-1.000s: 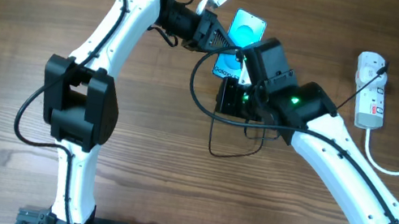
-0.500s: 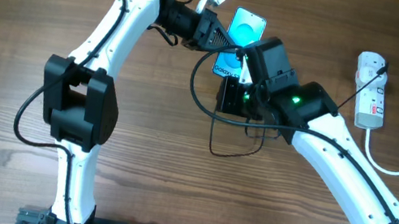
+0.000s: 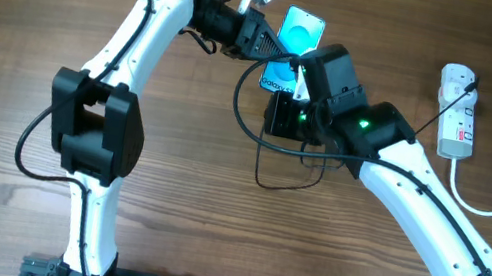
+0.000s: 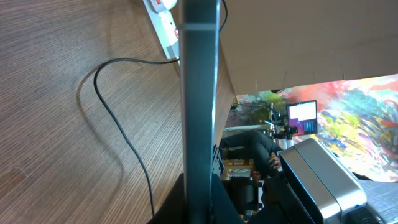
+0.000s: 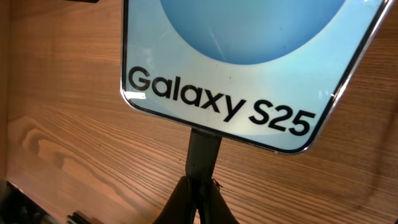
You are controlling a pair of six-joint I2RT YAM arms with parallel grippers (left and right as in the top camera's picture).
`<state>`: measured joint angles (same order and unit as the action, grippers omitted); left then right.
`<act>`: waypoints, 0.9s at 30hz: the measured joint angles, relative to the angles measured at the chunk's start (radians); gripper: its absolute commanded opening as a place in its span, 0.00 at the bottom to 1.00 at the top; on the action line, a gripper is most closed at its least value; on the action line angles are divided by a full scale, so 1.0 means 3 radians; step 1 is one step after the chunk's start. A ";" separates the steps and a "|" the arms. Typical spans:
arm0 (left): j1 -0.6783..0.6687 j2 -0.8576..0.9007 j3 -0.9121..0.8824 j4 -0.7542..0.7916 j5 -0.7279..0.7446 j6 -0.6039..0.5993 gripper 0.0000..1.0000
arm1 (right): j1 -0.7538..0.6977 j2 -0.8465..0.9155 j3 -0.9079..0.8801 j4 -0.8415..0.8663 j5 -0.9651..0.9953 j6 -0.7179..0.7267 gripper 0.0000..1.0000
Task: Plug charger to phone and switch on socket
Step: 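Push the USB-C plug up into the phone's bottom port with the right gripper, then lower the phone flat onto the table with both grippers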
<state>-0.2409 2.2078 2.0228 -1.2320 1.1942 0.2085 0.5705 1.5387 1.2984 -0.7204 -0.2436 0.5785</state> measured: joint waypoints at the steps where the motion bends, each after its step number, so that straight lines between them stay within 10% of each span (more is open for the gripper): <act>1: 0.0003 0.0000 0.0006 -0.0006 0.0000 0.0001 0.04 | 0.0000 -0.0001 -0.0001 0.0003 0.0000 0.0000 0.04; 12: -0.0027 0.0000 0.0003 -0.0089 -0.0247 -0.0033 0.04 | -0.0060 -0.0009 0.0013 0.0094 0.0086 -0.0053 0.40; 20: 0.0037 -0.0001 -0.0009 0.0014 -0.1045 -0.0570 0.04 | -0.0140 -0.0019 0.0020 -0.0299 0.0076 -0.0136 0.99; 27: 0.0004 0.0000 -0.0264 0.0086 -0.1684 -0.0899 0.04 | -0.0141 -0.0023 0.0023 -0.0659 0.0113 -0.0064 1.00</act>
<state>-0.2398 2.2078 1.9434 -1.2060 0.6891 -0.0612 0.5282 1.5318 1.3052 -0.9180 -0.2096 0.5594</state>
